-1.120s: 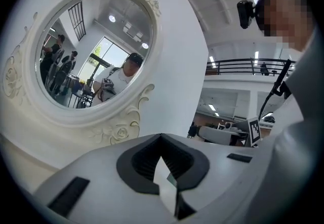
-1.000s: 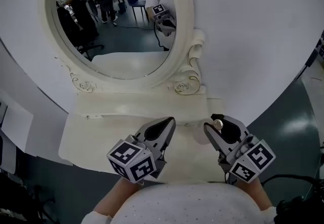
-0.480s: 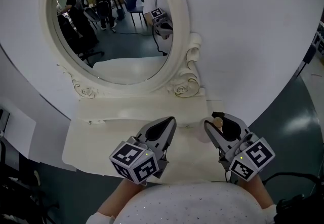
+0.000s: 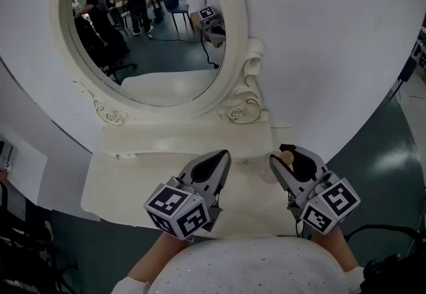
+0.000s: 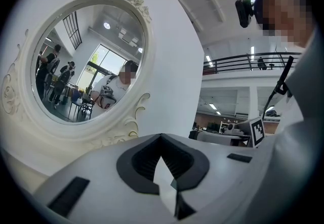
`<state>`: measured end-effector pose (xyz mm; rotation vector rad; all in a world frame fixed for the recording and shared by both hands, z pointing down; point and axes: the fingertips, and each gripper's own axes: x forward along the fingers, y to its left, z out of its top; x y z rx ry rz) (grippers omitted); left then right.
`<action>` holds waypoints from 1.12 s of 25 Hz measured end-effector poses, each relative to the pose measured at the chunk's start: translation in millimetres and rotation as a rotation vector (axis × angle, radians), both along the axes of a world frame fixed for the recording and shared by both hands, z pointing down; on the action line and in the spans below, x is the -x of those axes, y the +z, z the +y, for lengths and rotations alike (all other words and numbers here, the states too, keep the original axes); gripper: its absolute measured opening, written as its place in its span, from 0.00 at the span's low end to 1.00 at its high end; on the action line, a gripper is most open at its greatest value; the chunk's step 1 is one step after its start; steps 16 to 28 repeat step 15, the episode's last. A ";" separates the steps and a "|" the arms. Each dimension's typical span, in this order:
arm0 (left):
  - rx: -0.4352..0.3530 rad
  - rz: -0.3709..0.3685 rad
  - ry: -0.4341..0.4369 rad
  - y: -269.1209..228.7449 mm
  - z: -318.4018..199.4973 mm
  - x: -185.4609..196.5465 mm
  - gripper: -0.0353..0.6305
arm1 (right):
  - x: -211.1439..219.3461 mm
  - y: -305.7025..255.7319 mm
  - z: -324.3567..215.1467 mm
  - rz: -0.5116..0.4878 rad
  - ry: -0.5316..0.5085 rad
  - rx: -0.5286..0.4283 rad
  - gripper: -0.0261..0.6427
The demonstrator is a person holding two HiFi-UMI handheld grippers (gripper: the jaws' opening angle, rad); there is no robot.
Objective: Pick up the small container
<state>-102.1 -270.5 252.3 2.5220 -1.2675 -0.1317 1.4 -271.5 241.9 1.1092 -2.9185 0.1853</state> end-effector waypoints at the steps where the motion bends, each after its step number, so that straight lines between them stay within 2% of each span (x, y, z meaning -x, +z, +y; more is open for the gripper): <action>1: 0.000 -0.001 0.000 0.0 0.3 -0.5 0.06 | -1.0 -0.3 -0.6 0.000 0.002 -0.002 0.25; 28: 0.009 -0.006 -0.007 3.2 -0.4 1.7 0.06 | 0.3 3.9 -3.5 0.026 0.004 -0.013 0.25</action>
